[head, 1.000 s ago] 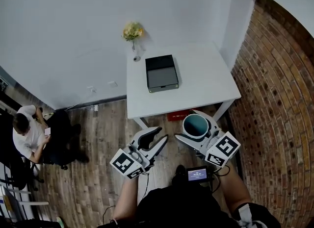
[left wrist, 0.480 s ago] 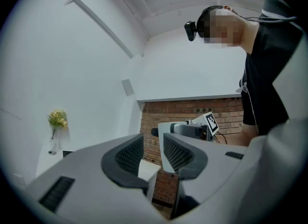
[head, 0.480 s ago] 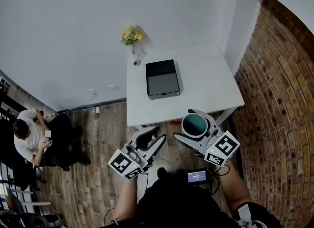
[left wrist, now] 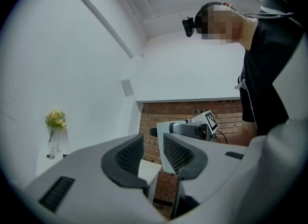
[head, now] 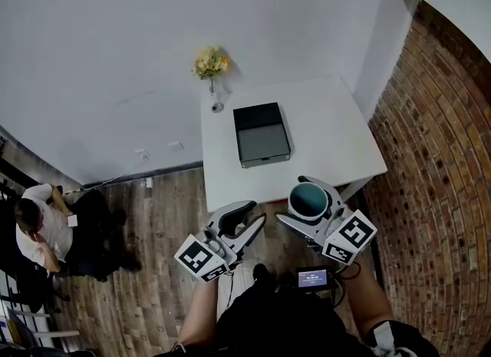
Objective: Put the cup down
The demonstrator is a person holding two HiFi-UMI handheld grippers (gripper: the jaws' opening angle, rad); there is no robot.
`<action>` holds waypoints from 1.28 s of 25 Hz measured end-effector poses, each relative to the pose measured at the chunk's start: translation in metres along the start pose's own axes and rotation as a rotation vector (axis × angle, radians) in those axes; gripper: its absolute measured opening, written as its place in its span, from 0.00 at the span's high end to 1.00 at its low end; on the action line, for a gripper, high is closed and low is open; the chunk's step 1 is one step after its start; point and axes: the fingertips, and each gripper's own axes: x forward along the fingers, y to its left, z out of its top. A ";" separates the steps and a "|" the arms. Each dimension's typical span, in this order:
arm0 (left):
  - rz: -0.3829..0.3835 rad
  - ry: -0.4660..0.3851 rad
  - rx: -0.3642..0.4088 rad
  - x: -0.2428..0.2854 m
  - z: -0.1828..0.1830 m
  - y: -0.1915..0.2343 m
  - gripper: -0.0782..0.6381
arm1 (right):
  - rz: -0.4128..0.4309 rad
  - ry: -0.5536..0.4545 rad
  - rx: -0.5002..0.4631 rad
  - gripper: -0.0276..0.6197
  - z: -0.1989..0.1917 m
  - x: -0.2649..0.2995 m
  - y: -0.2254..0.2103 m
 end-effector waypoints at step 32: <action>0.061 -0.039 -0.012 0.021 0.006 0.077 0.71 | 0.045 0.001 -0.065 0.31 0.000 0.073 -0.049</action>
